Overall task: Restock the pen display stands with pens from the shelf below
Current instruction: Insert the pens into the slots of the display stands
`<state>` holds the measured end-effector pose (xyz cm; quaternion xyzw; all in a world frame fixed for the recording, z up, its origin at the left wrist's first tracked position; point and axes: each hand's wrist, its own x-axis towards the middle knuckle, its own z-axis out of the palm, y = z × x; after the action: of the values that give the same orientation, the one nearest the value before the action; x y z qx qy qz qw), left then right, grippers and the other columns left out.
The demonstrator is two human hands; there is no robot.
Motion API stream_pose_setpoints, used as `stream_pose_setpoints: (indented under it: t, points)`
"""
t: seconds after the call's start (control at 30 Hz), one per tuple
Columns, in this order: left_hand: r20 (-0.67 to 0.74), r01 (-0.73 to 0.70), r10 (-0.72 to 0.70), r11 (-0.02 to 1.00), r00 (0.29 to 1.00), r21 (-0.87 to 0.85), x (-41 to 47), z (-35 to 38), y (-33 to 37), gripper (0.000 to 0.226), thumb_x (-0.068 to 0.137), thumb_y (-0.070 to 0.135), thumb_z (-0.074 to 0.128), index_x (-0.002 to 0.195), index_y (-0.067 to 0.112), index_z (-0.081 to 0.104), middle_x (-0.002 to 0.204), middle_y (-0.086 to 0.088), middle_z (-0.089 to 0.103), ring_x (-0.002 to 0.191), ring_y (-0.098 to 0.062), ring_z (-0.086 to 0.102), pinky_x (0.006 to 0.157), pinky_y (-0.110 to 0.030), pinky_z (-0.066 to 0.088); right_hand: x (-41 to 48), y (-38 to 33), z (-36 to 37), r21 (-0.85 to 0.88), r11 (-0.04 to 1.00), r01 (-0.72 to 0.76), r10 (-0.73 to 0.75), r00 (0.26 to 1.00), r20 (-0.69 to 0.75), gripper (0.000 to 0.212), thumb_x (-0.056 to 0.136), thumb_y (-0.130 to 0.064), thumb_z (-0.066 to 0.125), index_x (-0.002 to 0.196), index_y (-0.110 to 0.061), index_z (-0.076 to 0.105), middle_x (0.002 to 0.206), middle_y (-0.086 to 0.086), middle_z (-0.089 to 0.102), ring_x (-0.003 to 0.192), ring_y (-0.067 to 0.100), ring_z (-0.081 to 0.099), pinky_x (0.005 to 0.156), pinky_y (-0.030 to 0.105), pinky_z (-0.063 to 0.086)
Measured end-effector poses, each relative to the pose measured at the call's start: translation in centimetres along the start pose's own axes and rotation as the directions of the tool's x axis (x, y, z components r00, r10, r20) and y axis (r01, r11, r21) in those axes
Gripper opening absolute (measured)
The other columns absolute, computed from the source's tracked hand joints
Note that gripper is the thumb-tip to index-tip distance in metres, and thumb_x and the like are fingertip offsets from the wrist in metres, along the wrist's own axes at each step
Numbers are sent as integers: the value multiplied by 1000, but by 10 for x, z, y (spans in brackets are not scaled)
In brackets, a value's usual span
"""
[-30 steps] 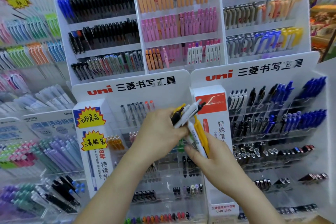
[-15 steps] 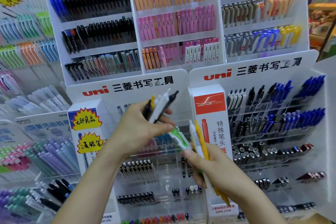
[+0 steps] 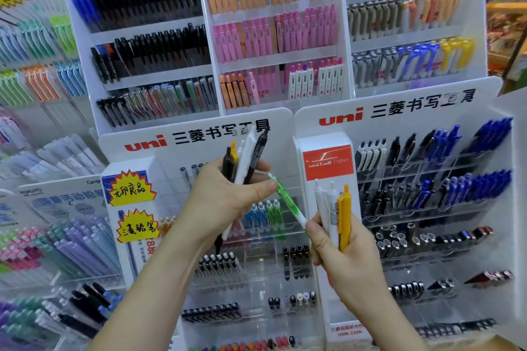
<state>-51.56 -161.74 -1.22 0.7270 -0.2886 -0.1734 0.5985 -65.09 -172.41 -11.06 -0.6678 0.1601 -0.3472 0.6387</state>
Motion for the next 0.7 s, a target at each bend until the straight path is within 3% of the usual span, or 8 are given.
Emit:
stream_pose_setpoints:
  t: [0.1,0.2,0.33,0.5,0.7]
  points:
    - [-37,-39,38,999,999,-32,4,1,2,20,69,13,79,87,12,71,67,2,68,40,-7,46,41,-21,39,4,1,-3,4,1000,-28,28,1000,3,24,84,-35,59,86,-11,60,56,12,60,44,9,51,46,17,40]
    - [-158,-146,135,988,978,-58,9,-9,9,10,76,9,76,85,12,72,63,3,65,44,-9,45,41,-21,38,7,5,-15,64,996,-70,76,993,-92,23,89,-30,58,88,-7,60,54,16,58,45,15,52,47,18,41]
    - [-228,-288,296,955,928,68,13,-23,21,10,78,9,76,85,14,72,65,8,66,48,-4,52,46,-16,42,7,6,-29,104,990,-100,118,975,-188,17,93,-20,58,85,-5,58,51,13,52,44,19,46,41,25,39]
    - [-109,-290,333,911,937,292,6,-12,17,22,75,12,79,86,28,69,75,8,70,58,-5,63,55,-18,54,6,5,-26,136,983,-122,145,974,-174,21,93,-21,59,80,-4,55,53,8,49,45,17,41,41,26,37]
    - [110,-280,259,830,959,482,5,7,-12,15,77,21,78,89,27,71,65,4,62,44,-4,46,45,-22,43,4,3,-18,198,958,-207,231,967,-107,15,94,-18,58,85,-6,58,54,5,52,44,14,43,41,23,38]
